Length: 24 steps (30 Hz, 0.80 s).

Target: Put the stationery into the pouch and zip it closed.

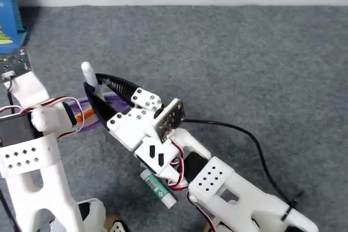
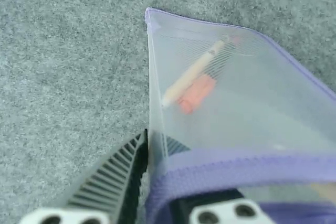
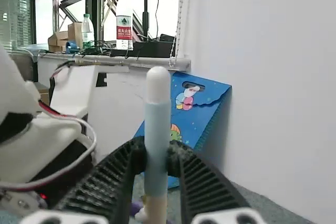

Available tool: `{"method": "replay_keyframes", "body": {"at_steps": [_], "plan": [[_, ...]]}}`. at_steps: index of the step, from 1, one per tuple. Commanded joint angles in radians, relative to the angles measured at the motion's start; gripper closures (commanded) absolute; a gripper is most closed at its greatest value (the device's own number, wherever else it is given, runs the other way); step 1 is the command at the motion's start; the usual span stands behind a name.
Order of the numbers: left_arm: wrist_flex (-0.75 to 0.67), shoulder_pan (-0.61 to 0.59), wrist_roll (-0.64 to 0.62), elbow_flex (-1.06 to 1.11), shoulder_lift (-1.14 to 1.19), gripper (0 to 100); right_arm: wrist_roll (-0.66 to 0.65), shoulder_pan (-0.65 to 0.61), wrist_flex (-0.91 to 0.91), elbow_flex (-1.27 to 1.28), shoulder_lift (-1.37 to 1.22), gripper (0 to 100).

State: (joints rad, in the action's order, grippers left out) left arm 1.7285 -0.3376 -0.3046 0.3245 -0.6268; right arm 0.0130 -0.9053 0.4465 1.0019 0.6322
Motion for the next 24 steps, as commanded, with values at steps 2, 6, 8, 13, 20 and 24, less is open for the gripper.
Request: {"method": "replay_keyframes", "body": {"at_steps": [2,6,8,13,20,24], "plan": [[-0.012,-0.005,-0.008,-0.005,0.006,99,0.002,0.018,0.025,0.029,-0.001,99.1],[-0.012,-0.005,-0.008,-0.005,0.006,99,-0.035,0.018,0.022,0.075,0.015,96.2],[-0.012,-0.005,-0.008,-0.005,0.006,99,-0.083,0.015,0.019,0.080,0.038,88.6],[-0.012,-0.005,-0.008,-0.005,0.006,99,-0.094,0.001,-0.234,0.011,0.156,74.5],[-0.012,-0.006,-0.008,-0.008,0.006,99,0.020,0.035,-0.693,-0.127,0.367,83.8],[-0.012,-0.008,-0.008,-0.012,0.005,99,0.107,0.097,-0.949,-0.189,0.430,85.8]]}}
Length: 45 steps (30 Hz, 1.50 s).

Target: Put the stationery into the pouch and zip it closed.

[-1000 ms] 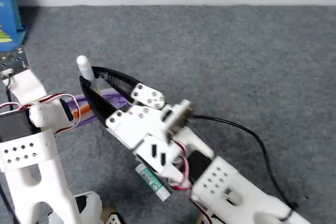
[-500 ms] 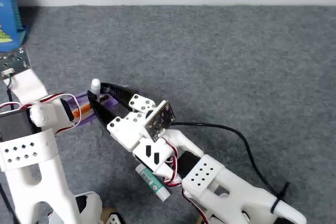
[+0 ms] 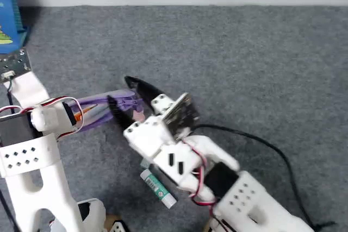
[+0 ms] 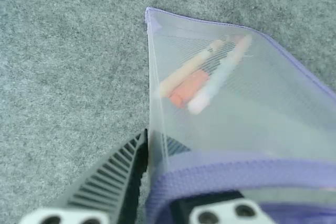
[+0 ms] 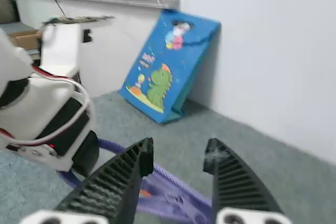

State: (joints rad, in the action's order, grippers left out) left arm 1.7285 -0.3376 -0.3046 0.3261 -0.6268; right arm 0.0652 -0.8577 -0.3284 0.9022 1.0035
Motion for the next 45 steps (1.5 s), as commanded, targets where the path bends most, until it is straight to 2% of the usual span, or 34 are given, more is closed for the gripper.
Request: {"method": "replay_keyframes", "body": {"at_steps": [1,8,13,16,22,33,40,45], "plan": [[-0.012,-0.008,-0.009,-0.015,0.005,99,0.072,0.068,-0.236,-0.101,0.065,85.8],[-0.012,-0.008,-0.011,-0.041,0.005,99,0.144,0.154,-0.587,-0.124,0.065,86.1],[-0.012,-0.009,-0.011,-0.041,0.005,99,0.147,0.154,-0.704,-0.055,-0.018,86.0],[-0.012,-0.012,-0.011,-0.041,0.005,99,0.158,0.154,-0.699,-0.017,-0.111,85.9],[-0.015,-0.141,-0.012,-0.062,0.005,99,0.330,0.153,-0.616,-0.012,-0.334,85.9],[-0.015,-0.144,-0.012,-0.059,0.005,99,0.482,0.041,-0.432,-0.095,-0.700,85.8],[-0.014,-0.144,-0.012,-0.056,0.005,99,0.535,0.041,-0.426,-0.238,-0.909,85.8],[-0.014,-0.144,-0.012,-0.054,0.005,99,0.565,0.041,-0.426,-0.307,-0.960,85.8]]}}
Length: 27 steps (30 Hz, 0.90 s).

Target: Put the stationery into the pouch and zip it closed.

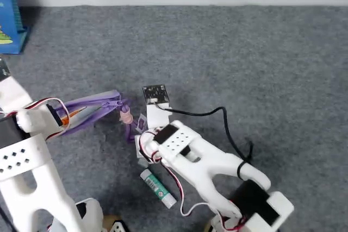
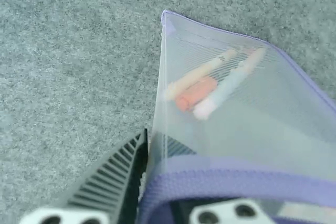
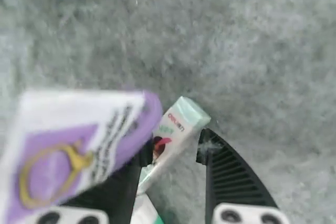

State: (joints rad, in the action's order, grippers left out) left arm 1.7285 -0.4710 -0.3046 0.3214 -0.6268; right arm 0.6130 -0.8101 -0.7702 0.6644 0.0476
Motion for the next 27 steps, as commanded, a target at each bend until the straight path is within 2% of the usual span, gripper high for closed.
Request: {"method": "replay_keyframes", "body": {"at_steps": [1,17,19,21,23,27], "plan": [[-0.014,-0.011,-0.012,-0.050,0.005,99,0.017,-0.007,0.016,-0.077,-0.007,85.8],[-0.014,-0.011,-0.011,-0.039,0.005,99,0.014,-0.001,0.010,-0.086,-0.130,86.6],[-0.017,-0.011,-0.011,-0.036,0.005,99,0.011,0.015,0.005,-0.084,-0.127,91.2],[-0.017,-0.011,-0.011,-0.035,0.005,99,0.011,0.035,0.005,-0.083,-0.108,99.8],[-0.017,-0.011,-0.011,-0.035,0.005,99,0.009,0.058,-0.002,-0.078,-0.073,96.7],[-0.017,-0.011,-0.009,-0.035,0.005,99,0.008,0.081,-0.101,-0.074,0.036,98.7]]}}
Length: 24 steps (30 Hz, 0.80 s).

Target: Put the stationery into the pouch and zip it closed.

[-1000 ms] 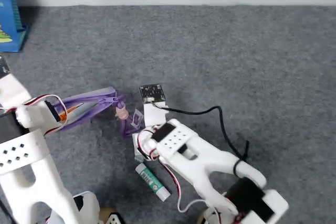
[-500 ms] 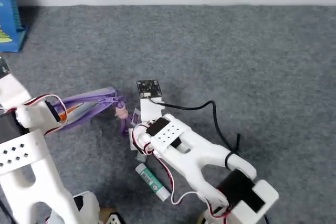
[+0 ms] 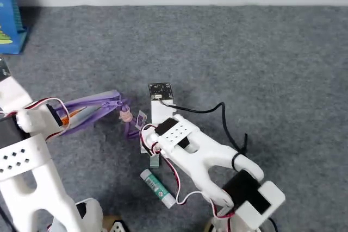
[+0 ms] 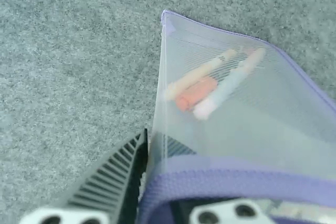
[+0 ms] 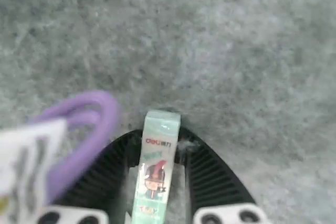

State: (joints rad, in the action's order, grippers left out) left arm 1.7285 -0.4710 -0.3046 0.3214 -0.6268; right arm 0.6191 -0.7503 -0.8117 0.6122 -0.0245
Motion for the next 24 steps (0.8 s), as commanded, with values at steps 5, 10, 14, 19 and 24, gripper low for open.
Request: {"method": "replay_keyframes", "body": {"at_steps": [5,10,14,19,24], "plan": [[-0.015,0.066,-0.009,-0.039,0.005,99,-0.055,0.021,-0.196,0.018,0.283,99.1],[-0.017,0.149,-0.011,-0.041,0.005,99,-0.112,0.070,-0.199,0.101,0.484,99.1],[-0.014,0.157,-0.012,-0.041,0.005,99,-0.147,0.104,-0.205,0.147,0.645,99.1],[-0.012,0.153,-0.012,-0.041,0.005,99,-0.216,0.097,-0.196,0.178,0.897,99.1],[-0.012,0.153,-0.012,-0.041,0.005,99,-0.269,0.013,-0.079,0.209,1.122,99.1]]}}
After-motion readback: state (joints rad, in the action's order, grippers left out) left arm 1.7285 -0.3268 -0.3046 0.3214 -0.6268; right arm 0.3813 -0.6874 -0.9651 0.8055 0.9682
